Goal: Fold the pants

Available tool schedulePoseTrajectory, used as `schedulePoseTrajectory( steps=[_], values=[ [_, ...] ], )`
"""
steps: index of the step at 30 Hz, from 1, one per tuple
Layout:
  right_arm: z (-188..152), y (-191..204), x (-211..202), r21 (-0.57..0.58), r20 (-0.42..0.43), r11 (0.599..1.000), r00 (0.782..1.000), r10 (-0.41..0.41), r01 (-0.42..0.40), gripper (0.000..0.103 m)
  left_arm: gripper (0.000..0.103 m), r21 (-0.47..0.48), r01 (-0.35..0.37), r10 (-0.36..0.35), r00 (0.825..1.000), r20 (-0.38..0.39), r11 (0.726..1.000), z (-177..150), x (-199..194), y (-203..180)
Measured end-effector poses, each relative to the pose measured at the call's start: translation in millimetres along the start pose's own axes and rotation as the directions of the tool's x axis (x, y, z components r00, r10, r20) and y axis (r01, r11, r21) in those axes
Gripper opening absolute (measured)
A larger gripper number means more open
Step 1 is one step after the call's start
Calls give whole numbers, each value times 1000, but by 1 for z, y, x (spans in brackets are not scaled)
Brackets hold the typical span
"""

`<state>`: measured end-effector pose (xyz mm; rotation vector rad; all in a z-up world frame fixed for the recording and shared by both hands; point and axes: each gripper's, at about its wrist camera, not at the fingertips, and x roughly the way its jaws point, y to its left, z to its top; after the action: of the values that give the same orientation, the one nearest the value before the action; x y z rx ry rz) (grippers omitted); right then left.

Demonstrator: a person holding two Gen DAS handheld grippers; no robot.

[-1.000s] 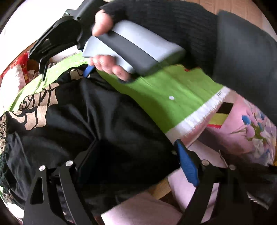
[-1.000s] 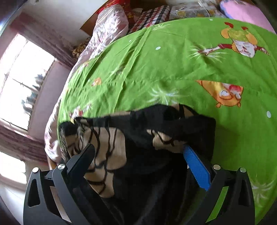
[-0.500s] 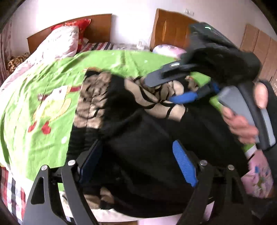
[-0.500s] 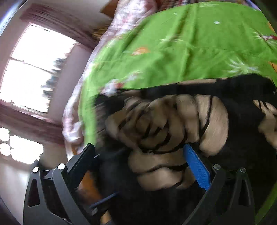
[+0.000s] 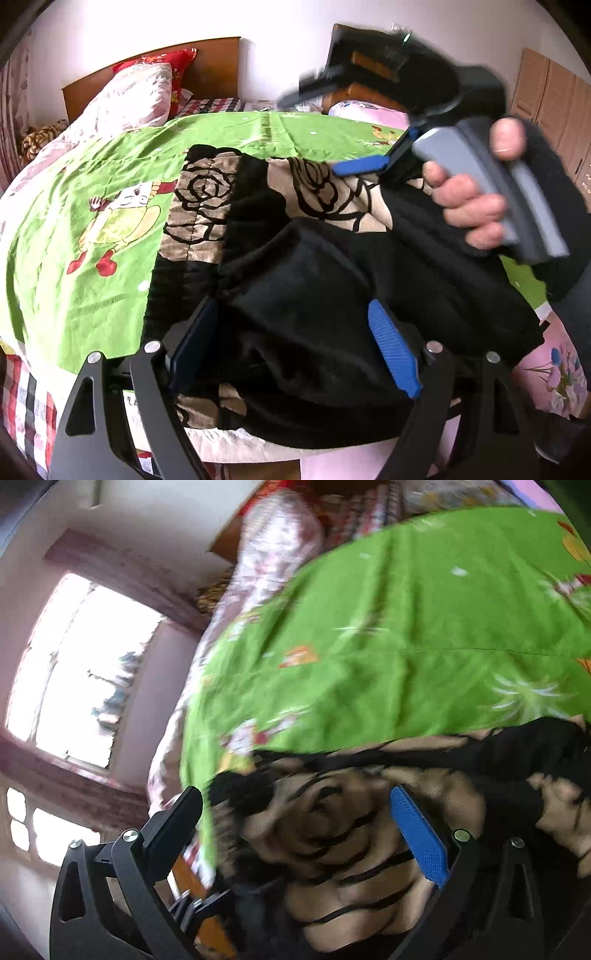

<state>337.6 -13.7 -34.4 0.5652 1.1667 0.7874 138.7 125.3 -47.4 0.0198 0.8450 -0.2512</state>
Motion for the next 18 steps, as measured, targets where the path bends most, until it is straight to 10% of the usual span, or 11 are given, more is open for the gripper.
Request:
schedulePoseTrajectory(
  steps=[3, 8, 18],
  values=[
    [-19, 26, 2, -64, -38, 995, 997, 74, -76, 99, 85, -6, -1, 1, 1000, 9, 1000, 0, 1, 0],
    [-17, 16, 47, -98, -118, 994, 991, -63, 51, 99, 85, 9, -9, 9, 1000, 3, 1000, -2, 2, -4],
    [13, -19, -19, 99, 76, 966, 970, 233, -239, 99, 85, 8, 8, -8, 1000, 20, 1000, -6, -7, -2]
  ],
)
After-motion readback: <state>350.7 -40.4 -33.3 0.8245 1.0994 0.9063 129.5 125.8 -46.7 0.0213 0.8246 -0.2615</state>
